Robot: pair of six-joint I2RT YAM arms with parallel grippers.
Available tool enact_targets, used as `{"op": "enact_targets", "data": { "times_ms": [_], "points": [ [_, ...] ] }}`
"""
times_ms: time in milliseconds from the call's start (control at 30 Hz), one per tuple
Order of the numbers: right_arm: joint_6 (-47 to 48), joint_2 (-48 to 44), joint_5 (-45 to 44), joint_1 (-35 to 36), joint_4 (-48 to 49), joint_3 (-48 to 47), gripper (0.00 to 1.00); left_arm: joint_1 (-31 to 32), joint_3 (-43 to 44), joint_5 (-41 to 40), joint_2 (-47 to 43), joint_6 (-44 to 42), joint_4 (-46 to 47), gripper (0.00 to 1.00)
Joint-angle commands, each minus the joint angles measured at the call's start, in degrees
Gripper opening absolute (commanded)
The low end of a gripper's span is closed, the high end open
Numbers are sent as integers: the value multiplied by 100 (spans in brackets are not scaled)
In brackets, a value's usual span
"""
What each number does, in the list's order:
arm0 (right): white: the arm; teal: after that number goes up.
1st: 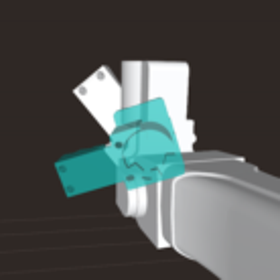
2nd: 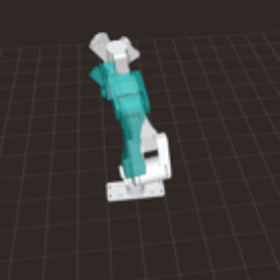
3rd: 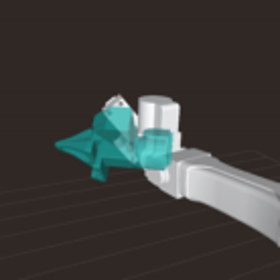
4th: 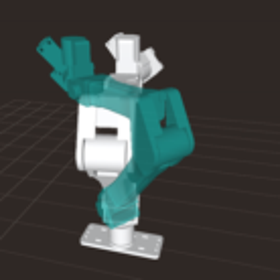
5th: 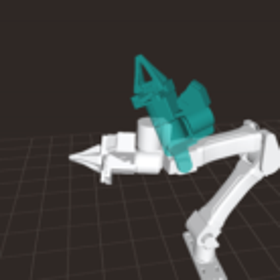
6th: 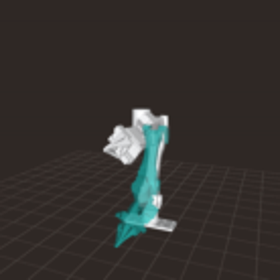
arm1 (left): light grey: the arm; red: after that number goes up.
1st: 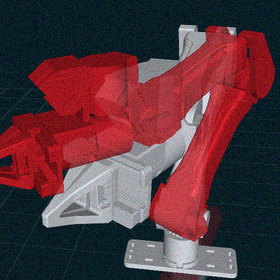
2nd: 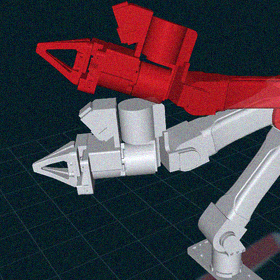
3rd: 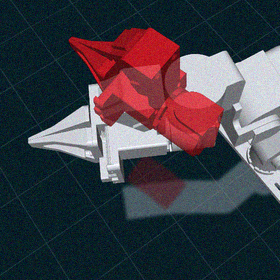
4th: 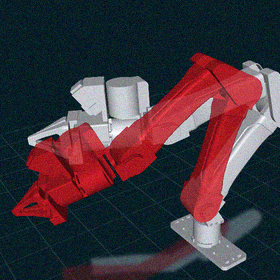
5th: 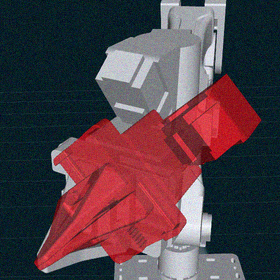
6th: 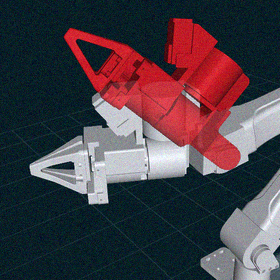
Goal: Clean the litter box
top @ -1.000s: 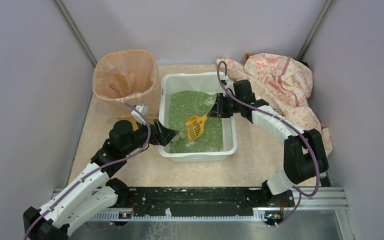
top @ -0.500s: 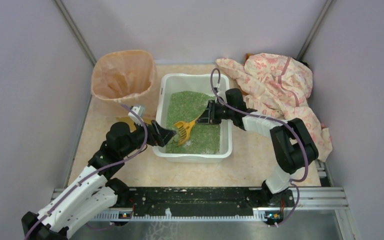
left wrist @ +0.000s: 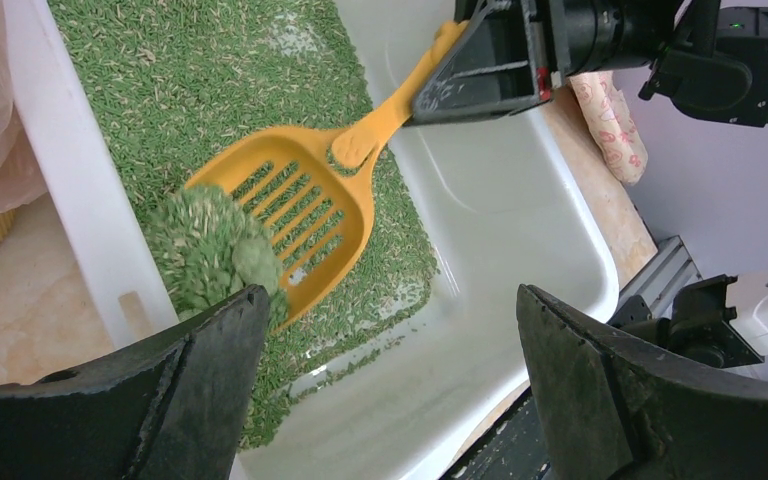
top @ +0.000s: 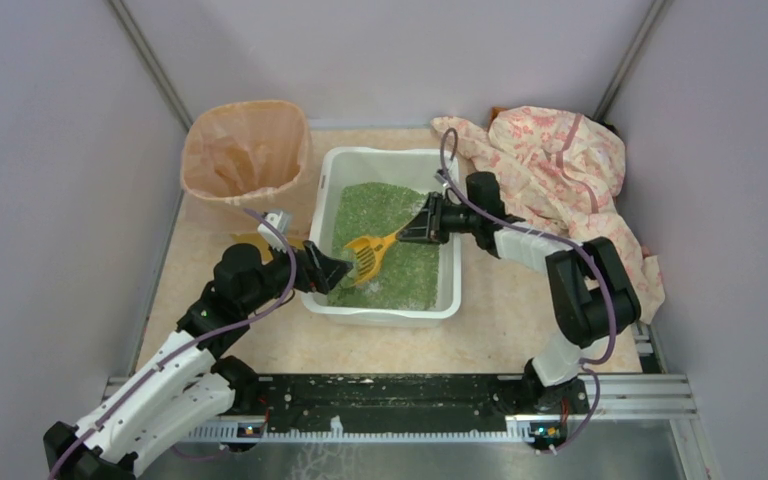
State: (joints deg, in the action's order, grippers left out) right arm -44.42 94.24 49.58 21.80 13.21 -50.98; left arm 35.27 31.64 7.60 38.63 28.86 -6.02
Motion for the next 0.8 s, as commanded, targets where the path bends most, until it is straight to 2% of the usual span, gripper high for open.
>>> {"op": "enact_targets", "data": {
  "times_ms": [0, 300, 633, 767],
  "points": [
    [-417, -511, 523, -376, 797, 53, 0, 11, 59, 14, 4, -48, 120, 99],
    [-902, -612, 800, -819, 1434, 273, 0, 7, 61, 19, 56, -63, 150, 99],
    [-1090, -792, 878, -1101, 1440, 5, 0, 7, 78, 29, 84, -61, 172, 99],
    [-853, -918, 825, -1264, 958, -291, 0, 7, 79, 34, 54, -59, 147, 99]
  ]
}}
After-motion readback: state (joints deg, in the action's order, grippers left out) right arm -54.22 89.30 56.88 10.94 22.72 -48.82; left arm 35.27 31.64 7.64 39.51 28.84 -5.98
